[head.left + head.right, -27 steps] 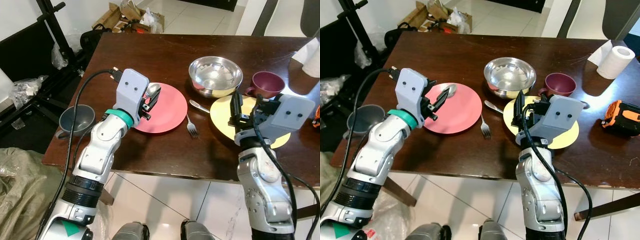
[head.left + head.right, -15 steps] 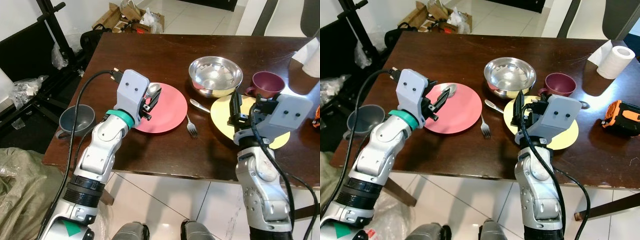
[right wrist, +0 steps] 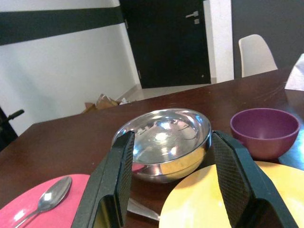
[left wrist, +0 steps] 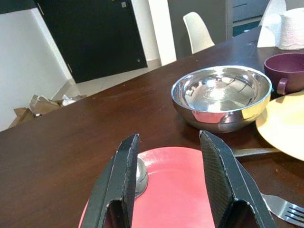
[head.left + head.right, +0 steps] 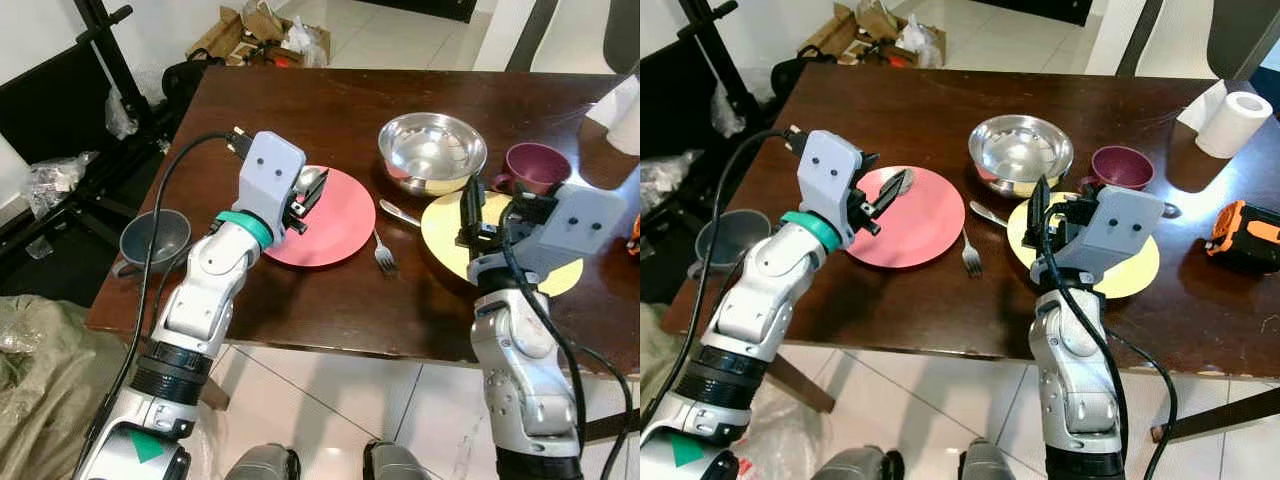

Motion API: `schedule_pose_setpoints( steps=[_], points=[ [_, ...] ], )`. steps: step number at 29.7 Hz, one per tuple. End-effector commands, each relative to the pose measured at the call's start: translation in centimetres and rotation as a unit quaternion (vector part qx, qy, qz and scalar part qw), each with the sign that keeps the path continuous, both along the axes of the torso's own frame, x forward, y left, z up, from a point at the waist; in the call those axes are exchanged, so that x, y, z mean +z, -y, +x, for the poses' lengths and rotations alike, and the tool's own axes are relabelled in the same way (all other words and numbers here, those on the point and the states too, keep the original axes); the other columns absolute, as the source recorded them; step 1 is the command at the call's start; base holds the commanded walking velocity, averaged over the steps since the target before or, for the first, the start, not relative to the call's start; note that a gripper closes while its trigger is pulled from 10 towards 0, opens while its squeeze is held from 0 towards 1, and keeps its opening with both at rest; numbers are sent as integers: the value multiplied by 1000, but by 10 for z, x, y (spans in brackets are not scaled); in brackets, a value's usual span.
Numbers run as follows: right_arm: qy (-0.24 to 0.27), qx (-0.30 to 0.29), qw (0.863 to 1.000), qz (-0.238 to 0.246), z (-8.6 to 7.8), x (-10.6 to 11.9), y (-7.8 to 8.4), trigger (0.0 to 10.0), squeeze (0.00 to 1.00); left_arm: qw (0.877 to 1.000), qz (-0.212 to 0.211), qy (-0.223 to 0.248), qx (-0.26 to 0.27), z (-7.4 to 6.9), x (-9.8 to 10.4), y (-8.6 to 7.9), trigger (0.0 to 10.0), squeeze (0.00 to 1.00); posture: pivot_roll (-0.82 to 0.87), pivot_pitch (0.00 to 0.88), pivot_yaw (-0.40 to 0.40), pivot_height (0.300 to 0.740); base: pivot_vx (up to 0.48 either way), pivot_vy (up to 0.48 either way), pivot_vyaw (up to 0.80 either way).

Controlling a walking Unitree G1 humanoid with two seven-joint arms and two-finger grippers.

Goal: Setting the table

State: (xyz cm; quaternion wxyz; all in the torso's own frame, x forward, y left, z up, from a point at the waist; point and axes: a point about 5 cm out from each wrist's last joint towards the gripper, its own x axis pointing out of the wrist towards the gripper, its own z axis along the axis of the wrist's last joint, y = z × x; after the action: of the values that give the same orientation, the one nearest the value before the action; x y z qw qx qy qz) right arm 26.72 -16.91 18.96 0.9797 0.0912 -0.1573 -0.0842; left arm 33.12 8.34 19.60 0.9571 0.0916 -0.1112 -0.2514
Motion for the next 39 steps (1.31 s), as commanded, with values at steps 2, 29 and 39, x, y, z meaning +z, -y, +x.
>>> schedule_pose_setpoints(
  steps=[2,29,39],
  points=[
    [-3,-10,1000,2,-3,-3,0,10000,0,1000,9,-8,-4,0,-5,0,10000,0,31,0,117,740,0,0,0],
    [-22,-8,999,-24,-13,-6,6,10000,0,998,-40,-46,26,-1,-19,-2,10000,0,2,0,77,740,0,0,0],
    [-22,-5,999,-23,-12,-5,4,10000,0,998,-37,-47,28,-3,-21,-3,10000,0,4,0,72,740,0,0,0]
  ],
)
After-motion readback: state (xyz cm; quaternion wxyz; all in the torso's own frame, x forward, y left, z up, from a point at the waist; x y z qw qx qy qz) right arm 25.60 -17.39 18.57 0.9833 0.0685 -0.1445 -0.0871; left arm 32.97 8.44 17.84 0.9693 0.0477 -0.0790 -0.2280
